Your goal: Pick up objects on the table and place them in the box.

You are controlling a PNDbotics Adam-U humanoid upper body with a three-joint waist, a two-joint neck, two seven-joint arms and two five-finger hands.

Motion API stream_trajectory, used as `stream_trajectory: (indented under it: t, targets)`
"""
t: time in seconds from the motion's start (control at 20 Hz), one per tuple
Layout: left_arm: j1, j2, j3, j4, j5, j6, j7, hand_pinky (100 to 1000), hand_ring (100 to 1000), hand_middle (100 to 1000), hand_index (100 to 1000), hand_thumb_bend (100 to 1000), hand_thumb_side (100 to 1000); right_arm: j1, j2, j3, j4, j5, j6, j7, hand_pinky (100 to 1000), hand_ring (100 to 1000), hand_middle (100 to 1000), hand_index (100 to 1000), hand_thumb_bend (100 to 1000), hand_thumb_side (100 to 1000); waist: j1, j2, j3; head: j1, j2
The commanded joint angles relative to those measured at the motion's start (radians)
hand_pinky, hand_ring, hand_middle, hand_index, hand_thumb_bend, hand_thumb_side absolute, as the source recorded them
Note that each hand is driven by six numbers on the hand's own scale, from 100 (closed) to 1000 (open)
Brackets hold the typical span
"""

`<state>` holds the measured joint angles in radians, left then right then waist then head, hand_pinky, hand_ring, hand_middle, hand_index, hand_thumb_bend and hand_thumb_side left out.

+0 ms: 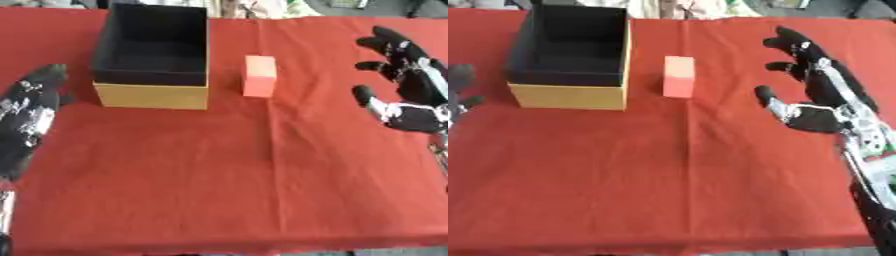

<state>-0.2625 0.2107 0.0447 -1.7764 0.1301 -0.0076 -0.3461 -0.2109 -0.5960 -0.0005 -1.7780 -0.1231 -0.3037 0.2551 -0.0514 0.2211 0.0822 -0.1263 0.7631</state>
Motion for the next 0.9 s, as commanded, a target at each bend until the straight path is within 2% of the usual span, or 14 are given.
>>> stream_trajectory:
  t: [0.05,0.1,0.4,0.55,0.6,0.9]
  targets:
    - [-0.011,0.018,0.0,-0.015,0.002,-0.002,-0.006,907,999,927,918,100,424,-0.031,-0.097,0.022,0.01,-0.023,-0.017,0.026,829,1000,863,1000,287,244,0.0,-0.018,0.004,-0.007,-0.003]
    - [-0.012,0.019,-0.001,-0.015,0.003,-0.003,-0.006,907,999,927,918,100,425,-0.041,-0.116,0.031,0.017,-0.03,-0.021,0.033,830,1000,865,1000,322,227,-0.001,-0.018,0.007,-0.008,-0.004]
    - [-0.014,0.019,-0.006,-0.014,0.004,-0.002,-0.011,907,999,927,918,100,424,-0.118,-0.193,0.087,0.071,-0.054,-0.04,0.08,833,1000,862,1000,327,240,-0.005,-0.019,0.021,-0.017,-0.006]
    - [-0.015,0.019,-0.007,-0.014,0.004,-0.003,-0.013,907,999,926,917,100,421,-0.159,-0.2,0.108,0.106,-0.055,-0.048,0.102,835,1000,863,1000,307,244,-0.006,-0.019,0.029,-0.021,-0.006]
    - [-0.015,0.02,-0.008,-0.014,0.004,-0.003,-0.014,907,999,926,917,100,421,-0.172,-0.199,0.113,0.118,-0.055,-0.051,0.108,835,1000,864,1000,330,241,-0.006,-0.019,0.032,-0.022,-0.006]
    - [-0.015,0.021,-0.011,-0.012,0.004,-0.004,-0.017,907,999,926,917,100,420,-0.26,-0.172,0.139,0.213,-0.042,-0.06,0.142,836,1000,864,1000,332,248,-0.006,-0.018,0.039,-0.029,-0.001]
